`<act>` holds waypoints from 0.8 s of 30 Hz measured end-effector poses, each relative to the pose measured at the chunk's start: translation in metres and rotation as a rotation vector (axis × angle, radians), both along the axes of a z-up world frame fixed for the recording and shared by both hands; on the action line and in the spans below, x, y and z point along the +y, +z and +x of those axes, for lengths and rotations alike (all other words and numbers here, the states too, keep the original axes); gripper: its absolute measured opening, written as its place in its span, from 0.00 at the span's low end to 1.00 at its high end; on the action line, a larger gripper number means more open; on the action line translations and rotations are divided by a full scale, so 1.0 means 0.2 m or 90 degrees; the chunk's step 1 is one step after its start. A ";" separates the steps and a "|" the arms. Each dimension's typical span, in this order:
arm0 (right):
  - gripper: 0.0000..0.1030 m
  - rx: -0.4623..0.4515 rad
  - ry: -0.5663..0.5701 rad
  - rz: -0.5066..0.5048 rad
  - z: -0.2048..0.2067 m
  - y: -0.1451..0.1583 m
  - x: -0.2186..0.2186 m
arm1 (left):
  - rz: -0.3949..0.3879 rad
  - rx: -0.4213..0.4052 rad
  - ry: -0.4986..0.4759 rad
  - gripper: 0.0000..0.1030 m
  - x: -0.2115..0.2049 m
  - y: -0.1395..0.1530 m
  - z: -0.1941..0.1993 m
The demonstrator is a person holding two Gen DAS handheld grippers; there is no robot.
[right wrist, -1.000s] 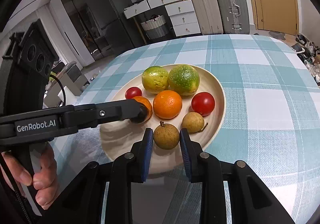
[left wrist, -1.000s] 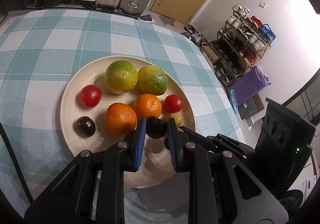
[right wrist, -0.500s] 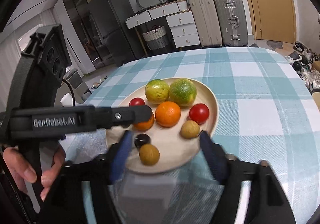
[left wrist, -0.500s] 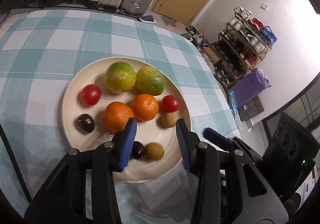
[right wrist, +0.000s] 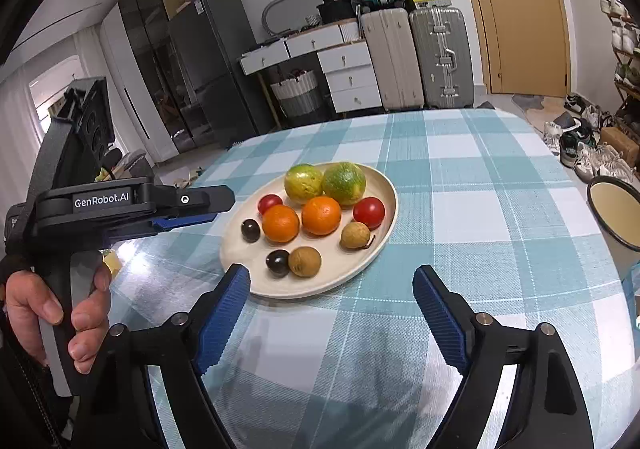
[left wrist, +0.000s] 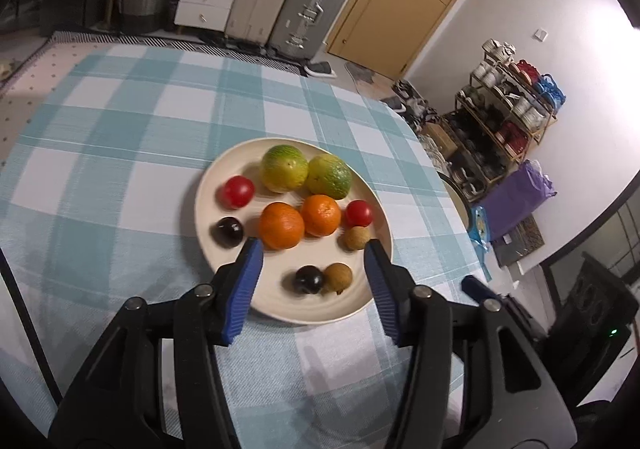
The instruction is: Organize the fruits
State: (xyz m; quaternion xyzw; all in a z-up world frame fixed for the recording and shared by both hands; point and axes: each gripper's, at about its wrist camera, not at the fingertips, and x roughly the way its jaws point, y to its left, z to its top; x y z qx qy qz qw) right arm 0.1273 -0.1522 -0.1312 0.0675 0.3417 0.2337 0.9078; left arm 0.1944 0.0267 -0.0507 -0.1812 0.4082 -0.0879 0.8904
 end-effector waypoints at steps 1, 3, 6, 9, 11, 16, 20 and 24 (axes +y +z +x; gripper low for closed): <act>0.86 -0.005 -0.001 0.000 -0.02 0.01 0.00 | 0.009 -0.006 0.003 0.49 0.00 0.01 -0.02; 0.87 -0.020 -0.002 0.000 -0.05 0.04 0.00 | 0.026 -0.013 0.008 0.49 0.00 0.03 -0.07; 0.89 -0.043 -0.004 0.003 -0.09 0.08 0.01 | 0.048 -0.029 0.028 0.57 0.00 0.06 -0.14; 0.93 -0.063 -0.007 0.014 -0.12 0.12 0.01 | 0.084 -0.063 0.063 0.73 0.01 0.10 -0.21; 0.96 -0.087 -0.011 0.019 -0.15 0.16 0.01 | 0.106 -0.090 0.076 0.79 0.01 0.12 -0.26; 0.99 -0.153 -0.015 0.023 -0.22 0.22 0.03 | 0.168 -0.162 0.089 0.91 -0.02 0.18 -0.37; 1.00 -0.217 -0.006 0.014 -0.28 0.26 0.06 | 0.182 -0.228 0.122 0.99 0.00 0.20 -0.47; 1.00 -0.298 -0.012 -0.013 -0.35 0.27 0.11 | 0.213 -0.254 0.144 0.99 0.00 0.19 -0.52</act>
